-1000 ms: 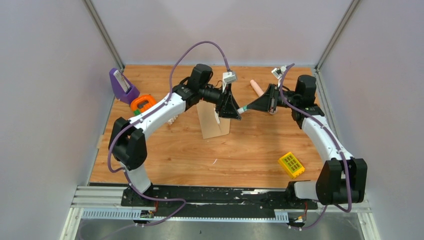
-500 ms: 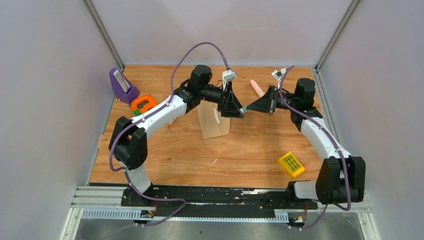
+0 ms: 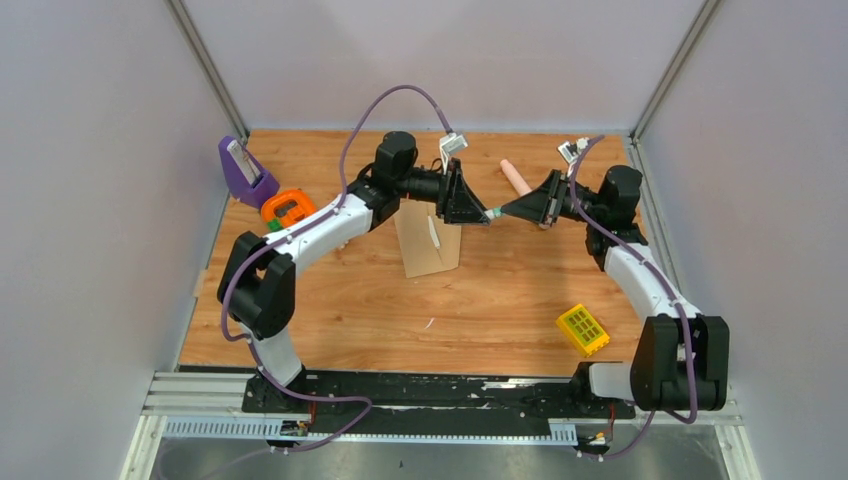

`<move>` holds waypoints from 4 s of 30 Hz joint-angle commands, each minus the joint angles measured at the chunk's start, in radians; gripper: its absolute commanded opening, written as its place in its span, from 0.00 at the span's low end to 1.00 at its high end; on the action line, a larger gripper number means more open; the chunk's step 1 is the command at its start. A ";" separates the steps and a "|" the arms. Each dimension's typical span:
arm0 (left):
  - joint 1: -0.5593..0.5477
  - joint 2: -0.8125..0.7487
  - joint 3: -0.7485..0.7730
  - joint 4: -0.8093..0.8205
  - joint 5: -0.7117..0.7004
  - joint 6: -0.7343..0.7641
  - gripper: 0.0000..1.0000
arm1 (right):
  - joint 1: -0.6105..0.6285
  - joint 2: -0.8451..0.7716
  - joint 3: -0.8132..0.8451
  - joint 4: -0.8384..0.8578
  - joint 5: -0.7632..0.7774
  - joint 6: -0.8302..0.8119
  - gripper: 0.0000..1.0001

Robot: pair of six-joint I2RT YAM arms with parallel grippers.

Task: Place the letter into the envelope and seal it
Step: Open the solid glue cap from the solid glue, then place the solid glue cap at the center of the board.

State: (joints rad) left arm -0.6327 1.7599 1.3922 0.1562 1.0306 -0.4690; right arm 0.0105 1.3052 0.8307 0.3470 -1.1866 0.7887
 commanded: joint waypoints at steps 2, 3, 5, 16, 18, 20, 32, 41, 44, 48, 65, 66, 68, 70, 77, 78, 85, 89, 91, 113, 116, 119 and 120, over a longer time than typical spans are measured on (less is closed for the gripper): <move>-0.004 -0.010 0.000 0.096 0.019 -0.051 0.58 | -0.039 0.004 -0.018 0.103 0.001 0.073 0.00; -0.004 -0.011 -0.001 0.097 0.018 -0.051 0.58 | -0.043 0.005 -0.020 0.106 0.006 0.083 0.00; -0.004 -0.012 -0.005 0.098 0.013 -0.054 0.62 | -0.052 0.004 -0.030 0.122 0.021 0.111 0.00; -0.014 0.019 -0.014 0.108 -0.030 -0.079 0.77 | -0.057 0.032 -0.057 0.263 -0.021 0.246 0.00; -0.015 0.025 -0.011 0.103 -0.035 -0.076 0.76 | -0.057 0.033 -0.061 0.275 -0.017 0.257 0.00; -0.016 0.032 -0.009 0.101 -0.037 -0.078 0.75 | -0.057 0.035 -0.069 0.289 -0.013 0.269 0.00; -0.018 0.045 0.004 0.117 -0.020 -0.095 0.52 | -0.055 0.068 -0.077 0.307 -0.013 0.276 0.00; -0.018 0.052 0.010 0.124 -0.018 -0.108 0.52 | -0.043 0.066 -0.078 0.316 -0.023 0.279 0.00; -0.018 0.052 0.011 0.126 -0.017 -0.109 0.53 | -0.037 0.069 -0.075 0.316 -0.030 0.279 0.00; -0.018 0.052 0.012 0.126 -0.016 -0.109 0.52 | -0.031 0.069 -0.073 0.317 -0.034 0.280 0.00; -0.009 0.046 -0.004 0.131 -0.012 -0.107 0.07 | -0.036 0.078 -0.053 0.276 -0.037 0.258 0.00; -0.009 0.041 -0.009 0.128 -0.012 -0.101 0.07 | -0.053 0.079 -0.047 0.270 -0.040 0.259 0.00; -0.009 0.030 -0.025 0.107 -0.013 -0.076 0.06 | -0.094 0.083 -0.043 0.288 -0.049 0.277 0.00; -0.009 0.015 -0.046 0.083 -0.012 -0.047 0.05 | -0.146 0.089 -0.043 0.331 -0.070 0.322 0.00; 0.033 -0.030 -0.091 -0.009 -0.020 0.059 0.00 | -0.246 0.057 -0.035 0.352 -0.106 0.369 0.00; 0.046 -0.033 -0.067 -0.042 -0.024 0.125 0.00 | -0.244 0.047 -0.031 0.314 -0.098 0.337 0.00; 0.121 -0.032 0.259 -0.965 -0.352 0.839 0.00 | -0.246 -0.009 0.032 0.023 -0.055 0.064 0.00; 0.148 -0.043 0.391 -1.317 -0.642 1.131 0.00 | -0.251 -0.040 0.039 -0.002 -0.052 0.030 0.00; 0.161 -0.076 0.377 -1.372 -0.781 1.202 0.00 | -0.251 -0.048 0.039 -0.005 -0.051 0.024 0.00; -0.028 0.206 0.225 -1.502 -1.183 1.434 0.01 | -0.262 -0.075 0.033 -0.043 -0.052 -0.008 0.00; -0.036 0.239 0.189 -1.455 -1.174 1.429 0.00 | -0.262 -0.077 0.031 -0.042 -0.051 -0.006 0.00; -0.037 0.258 0.155 -1.401 -1.168 1.419 0.00 | -0.262 -0.075 0.033 -0.041 -0.053 -0.006 0.00; -0.038 0.260 0.148 -1.388 -1.168 1.417 0.00 | -0.262 -0.073 0.033 -0.040 -0.053 -0.005 0.00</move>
State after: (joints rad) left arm -0.6727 2.0006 1.5608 -1.3006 -0.1581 0.9455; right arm -0.2459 1.2549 0.8333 0.2874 -1.2392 0.8013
